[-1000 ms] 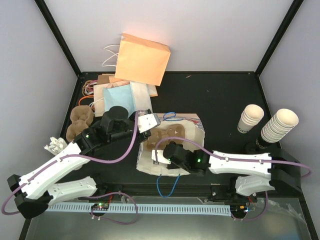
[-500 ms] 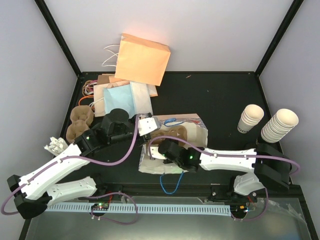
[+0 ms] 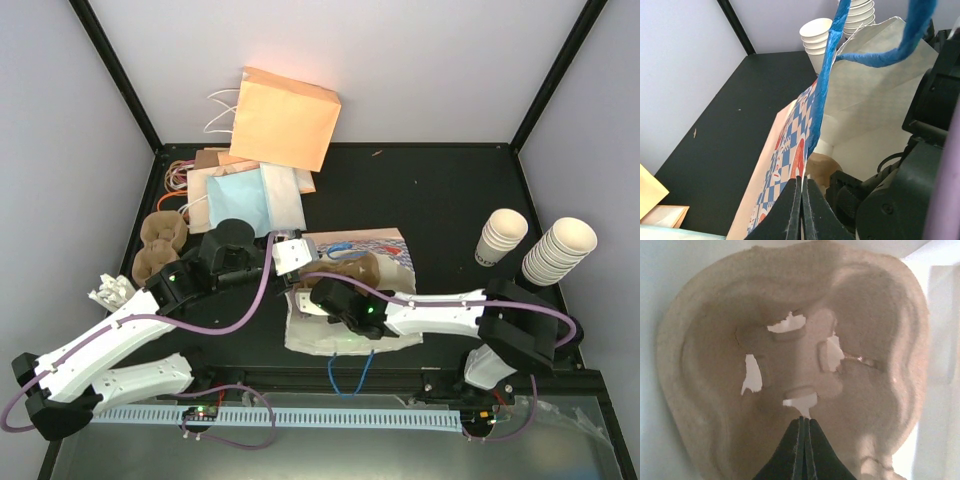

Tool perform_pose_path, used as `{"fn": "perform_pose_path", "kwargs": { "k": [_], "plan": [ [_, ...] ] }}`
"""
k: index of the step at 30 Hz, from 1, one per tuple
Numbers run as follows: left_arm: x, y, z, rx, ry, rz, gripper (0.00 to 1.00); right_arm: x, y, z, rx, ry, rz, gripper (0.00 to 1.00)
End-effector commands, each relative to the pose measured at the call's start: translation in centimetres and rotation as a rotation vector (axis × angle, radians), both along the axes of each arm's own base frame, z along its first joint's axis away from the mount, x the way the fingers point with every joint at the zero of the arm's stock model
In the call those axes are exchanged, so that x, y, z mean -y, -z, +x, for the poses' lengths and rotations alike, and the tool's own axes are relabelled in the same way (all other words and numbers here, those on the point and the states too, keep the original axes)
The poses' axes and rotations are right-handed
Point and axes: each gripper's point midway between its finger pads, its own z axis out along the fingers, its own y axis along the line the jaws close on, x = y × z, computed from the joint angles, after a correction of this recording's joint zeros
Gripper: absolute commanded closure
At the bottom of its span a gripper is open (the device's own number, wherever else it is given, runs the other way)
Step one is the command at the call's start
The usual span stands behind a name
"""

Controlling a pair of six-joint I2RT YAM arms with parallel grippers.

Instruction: Pack the takeout coffee

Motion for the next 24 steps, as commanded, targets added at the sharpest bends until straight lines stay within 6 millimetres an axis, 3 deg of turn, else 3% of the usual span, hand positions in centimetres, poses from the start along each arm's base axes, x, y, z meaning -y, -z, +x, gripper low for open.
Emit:
{"fn": "perform_pose_path", "kwargs": {
  "k": [1, 17, 21, 24],
  "plan": [
    [0.2, -1.7, -1.3, 0.016, 0.061, -0.044, 0.98, -0.1, -0.5, 1.7, 0.054, 0.043, -0.016, 0.99],
    [0.7, -1.6, -2.2, -0.028, 0.115, -0.038, 0.98, 0.7, -0.9, 4.4, 0.096, 0.141, -0.03, 0.99],
    [0.8, -1.7, -2.3, -0.034, 0.119, -0.045, 0.98, 0.5, -1.6, 4.2, 0.088, 0.128, -0.011, 0.99],
    [0.6, -1.4, -1.2, -0.02, 0.063, -0.026, 0.98, 0.0, -2.8, 3.0, 0.048, 0.074, 0.057, 0.99]
  ]
}}
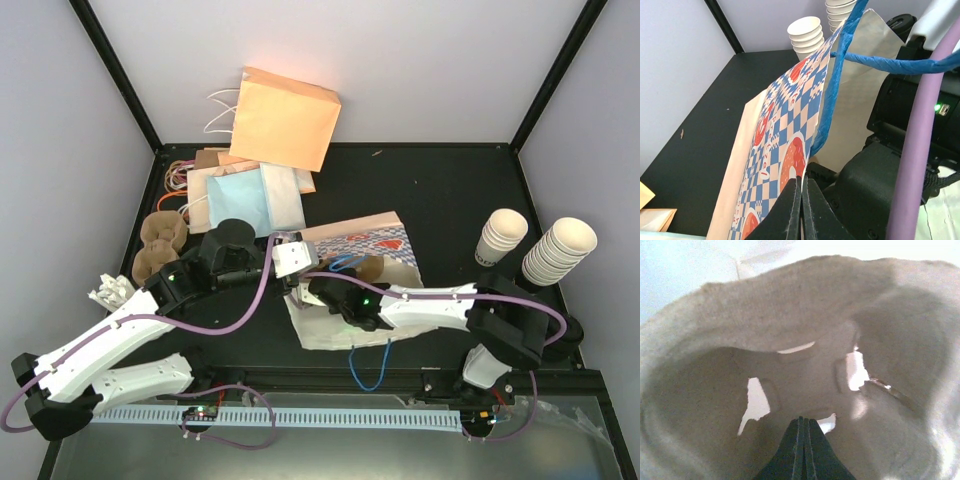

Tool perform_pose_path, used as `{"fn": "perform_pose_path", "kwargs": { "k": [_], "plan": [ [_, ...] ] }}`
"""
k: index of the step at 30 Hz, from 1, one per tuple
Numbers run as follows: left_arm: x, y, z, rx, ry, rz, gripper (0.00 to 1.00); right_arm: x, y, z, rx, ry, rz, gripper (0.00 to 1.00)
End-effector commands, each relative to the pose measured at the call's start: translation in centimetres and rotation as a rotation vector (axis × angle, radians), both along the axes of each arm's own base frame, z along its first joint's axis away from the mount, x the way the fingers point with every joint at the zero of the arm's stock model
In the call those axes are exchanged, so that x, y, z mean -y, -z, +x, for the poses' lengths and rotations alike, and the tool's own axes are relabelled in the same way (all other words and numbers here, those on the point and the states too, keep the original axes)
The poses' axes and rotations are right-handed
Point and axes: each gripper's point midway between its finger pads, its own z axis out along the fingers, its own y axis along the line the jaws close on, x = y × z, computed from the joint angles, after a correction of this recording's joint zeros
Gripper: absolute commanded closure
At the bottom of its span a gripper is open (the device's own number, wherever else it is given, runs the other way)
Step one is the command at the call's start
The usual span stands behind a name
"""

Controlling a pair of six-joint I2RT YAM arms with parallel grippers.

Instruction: Pack the takeout coffee

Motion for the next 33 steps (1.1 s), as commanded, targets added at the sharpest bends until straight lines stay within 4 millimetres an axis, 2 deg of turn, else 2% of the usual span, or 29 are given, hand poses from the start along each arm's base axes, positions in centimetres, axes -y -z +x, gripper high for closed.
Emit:
{"fn": "perform_pose_path", "kwargs": {
  "k": [1, 5, 7, 12, 17, 22, 25, 33],
  "plan": [
    [0.4, -1.6, 0.0, 0.014, 0.003, -0.023, 0.99, -1.4, -4.2, -0.4, -0.008, -0.033, 0.17, 0.99],
    [0.4, -1.1, 0.6, 0.017, -0.015, 0.004, 0.99, -2.2, -7.0, -2.3, -0.079, -0.112, 0.292, 0.99],
    [0.6, -1.1, 0.6, 0.014, -0.009, 0.004, 0.98, -2.3, -7.5, -3.1, -0.119, -0.133, 0.309, 0.99],
    [0.7, -1.2, 0.5, 0.013, 0.0, 0.002, 0.98, -0.9, -7.6, -3.4, -0.139, -0.08, 0.308, 0.99],
    [0.7, -1.3, 0.3, 0.008, 0.008, 0.001, 0.99, 1.1, -6.0, -3.1, -0.149, 0.0, 0.216, 0.99],
    [0.9, -1.5, -0.1, -0.001, 0.024, -0.008, 0.98, 0.7, -5.3, -3.3, -0.193, 0.023, 0.238, 0.99],
    [0.9, -1.4, -0.2, -0.008, 0.028, -0.008, 0.98, 0.4, -4.0, -3.4, -0.229, 0.027, 0.2, 0.99],
    [0.8, -1.2, -0.8, -0.024, 0.047, -0.004, 0.98, 1.5, -1.2, -2.2, -0.211, 0.104, 0.079, 0.99]
  ]
}}
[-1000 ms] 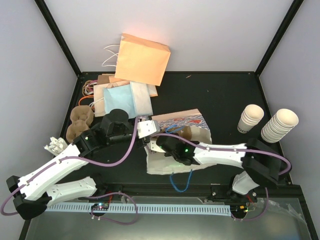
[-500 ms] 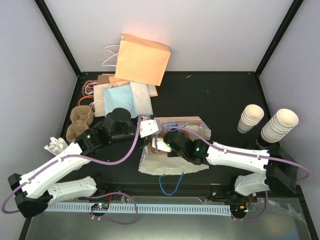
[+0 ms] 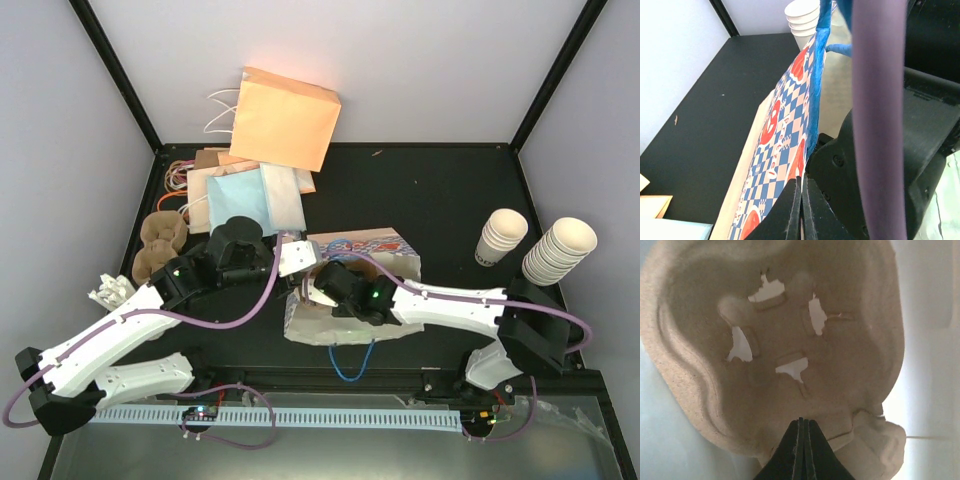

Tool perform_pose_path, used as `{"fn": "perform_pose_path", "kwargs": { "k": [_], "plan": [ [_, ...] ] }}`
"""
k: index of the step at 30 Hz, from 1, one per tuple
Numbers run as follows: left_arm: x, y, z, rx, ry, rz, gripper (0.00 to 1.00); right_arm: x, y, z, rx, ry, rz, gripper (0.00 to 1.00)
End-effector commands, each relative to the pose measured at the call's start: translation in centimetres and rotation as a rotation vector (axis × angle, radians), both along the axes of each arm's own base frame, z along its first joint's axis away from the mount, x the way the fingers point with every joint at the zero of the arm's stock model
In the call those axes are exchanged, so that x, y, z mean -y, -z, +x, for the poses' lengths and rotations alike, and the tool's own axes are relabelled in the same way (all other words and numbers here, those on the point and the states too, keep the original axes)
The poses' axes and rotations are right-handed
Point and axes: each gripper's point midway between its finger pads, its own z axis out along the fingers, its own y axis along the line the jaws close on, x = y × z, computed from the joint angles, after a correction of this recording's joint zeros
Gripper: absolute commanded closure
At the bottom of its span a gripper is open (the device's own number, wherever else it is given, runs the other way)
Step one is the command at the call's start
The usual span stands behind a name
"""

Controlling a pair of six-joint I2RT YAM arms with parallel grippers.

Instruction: Pack the takeout coffee

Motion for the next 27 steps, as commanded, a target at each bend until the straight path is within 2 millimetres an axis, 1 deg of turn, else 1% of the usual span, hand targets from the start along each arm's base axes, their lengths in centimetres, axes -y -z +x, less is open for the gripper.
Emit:
{"fn": "perform_pose_path", "kwargs": {
  "k": [1, 4, 7, 11, 14, 18, 19, 20, 22, 24, 26, 27],
  "plan": [
    [0.6, -2.3, -1.3, 0.004, 0.064, -0.06, 0.98, 0.8, 1.8, 1.1, 0.013, 0.06, -0.077, 0.99],
    [0.8, -2.4, -1.6, -0.009, 0.077, -0.066, 0.98, 0.3, 2.7, 1.8, 0.025, 0.071, -0.094, 0.99],
    [0.8, -2.3, -1.7, -0.015, 0.082, -0.067, 0.98, -0.5, 2.7, 2.1, 0.022, 0.077, -0.08, 0.99],
    [0.7, -2.1, -1.4, -0.013, 0.063, -0.06, 0.98, -1.0, 0.9, 2.3, 0.04, 0.09, -0.015, 0.99],
    [0.6, -1.9, -1.0, -0.006, 0.039, -0.048, 0.99, -0.8, -0.9, 1.6, 0.041, 0.081, 0.067, 0.99],
    [0.5, -1.8, -0.6, 0.002, 0.018, -0.042, 0.98, -0.2, -2.5, 0.5, 0.003, 0.09, 0.144, 0.99],
    [0.4, -1.8, -0.5, 0.002, 0.014, -0.04, 0.98, -0.1, -2.9, 0.2, -0.014, 0.096, 0.164, 0.96],
    [0.4, -1.8, -0.4, 0.003, 0.009, -0.038, 0.98, 0.1, -3.3, -0.1, -0.028, 0.104, 0.185, 0.91],
    [0.4, -1.8, -0.3, 0.004, 0.0, -0.033, 0.98, 0.3, -4.3, -0.6, -0.052, 0.121, 0.237, 0.86],
    [0.4, -1.8, -0.1, 0.002, -0.01, -0.032, 0.98, 0.5, -5.6, -1.0, -0.071, 0.146, 0.308, 0.8],
    [0.4, -2.0, 0.2, 0.0, -0.027, -0.034, 0.98, 0.6, -6.4, -1.4, -0.117, 0.203, 0.38, 0.65],
    [0.3, -2.1, 0.5, -0.002, -0.049, -0.036, 0.98, 0.8, -6.4, -1.6, -0.15, 0.24, 0.403, 0.59]
  ]
}}
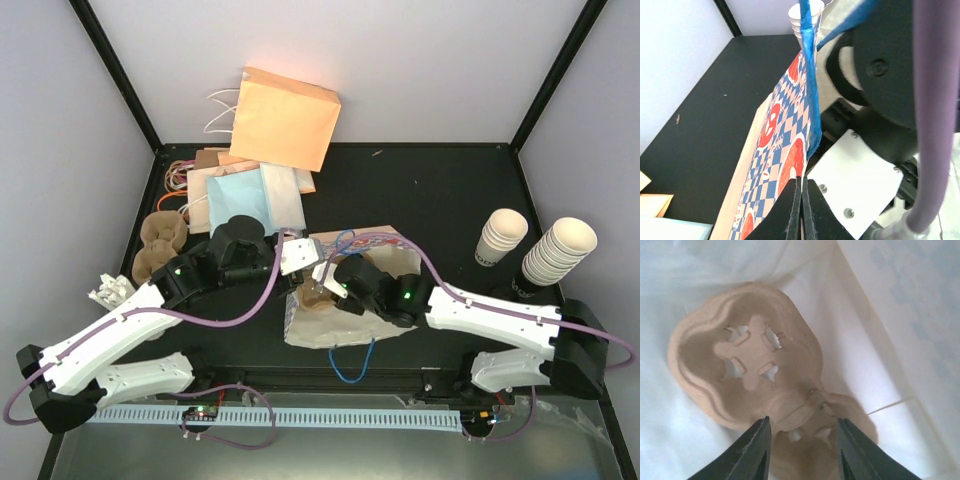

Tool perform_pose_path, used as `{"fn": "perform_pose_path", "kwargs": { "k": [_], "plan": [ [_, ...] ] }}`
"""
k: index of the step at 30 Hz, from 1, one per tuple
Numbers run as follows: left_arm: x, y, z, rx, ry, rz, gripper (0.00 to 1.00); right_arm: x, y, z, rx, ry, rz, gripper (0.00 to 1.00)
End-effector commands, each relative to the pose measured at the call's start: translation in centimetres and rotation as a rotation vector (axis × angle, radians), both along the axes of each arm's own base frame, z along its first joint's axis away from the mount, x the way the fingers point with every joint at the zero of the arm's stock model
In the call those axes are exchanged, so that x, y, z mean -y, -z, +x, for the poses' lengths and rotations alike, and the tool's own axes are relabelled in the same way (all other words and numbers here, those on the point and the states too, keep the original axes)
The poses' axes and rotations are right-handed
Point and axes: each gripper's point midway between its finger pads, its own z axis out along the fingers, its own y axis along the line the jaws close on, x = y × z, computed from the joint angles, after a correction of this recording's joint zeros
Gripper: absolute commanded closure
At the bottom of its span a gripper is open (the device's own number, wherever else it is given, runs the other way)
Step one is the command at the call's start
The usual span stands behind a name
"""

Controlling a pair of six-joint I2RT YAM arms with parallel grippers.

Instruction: Pack the takeout coffee

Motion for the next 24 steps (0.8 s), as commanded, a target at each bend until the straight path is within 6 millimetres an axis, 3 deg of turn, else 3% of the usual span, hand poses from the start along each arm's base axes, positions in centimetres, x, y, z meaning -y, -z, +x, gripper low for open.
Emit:
{"fn": "perform_pose_path", "kwargs": {
  "k": [1, 3, 9, 13, 16, 21, 24],
  "plan": [
    [0.1, -2.3, 0.9, 0.014, -0.061, -0.039, 0.99, 0.4, -0.6, -1.1, -0.159, 0.138, 0.162, 0.54],
    [-0.2, -2.8, 1.6, 0.012, -0.116, -0.057, 0.98, 0.4, -0.2, -1.3, -0.224, 0.214, 0.206, 0.49],
    [0.1, -3.7, 2.2, 0.004, -0.162, -0.127, 0.98, -1.5, 1.4, -2.1, -0.395, 0.3, 0.276, 0.47],
    [0.0, -3.6, 3.3, -0.001, -0.24, -0.126, 0.98, -2.2, 2.0, -1.6, -0.433, 0.369, 0.286, 0.47],
    [-0.3, -4.5, 3.7, 0.031, -0.284, -0.156, 0.98, -1.8, 2.2, -0.7, -0.443, 0.459, 0.308, 0.47],
    [-0.3, -6.0, 2.7, 0.1, -0.236, -0.199, 0.99, -1.7, 1.8, 1.0, -0.458, 0.557, 0.441, 0.48],
    [0.4, -5.8, 1.5, 0.131, -0.157, -0.185, 0.98, -1.8, 1.8, 2.2, -0.448, 0.573, 0.486, 0.48]
  ]
}}
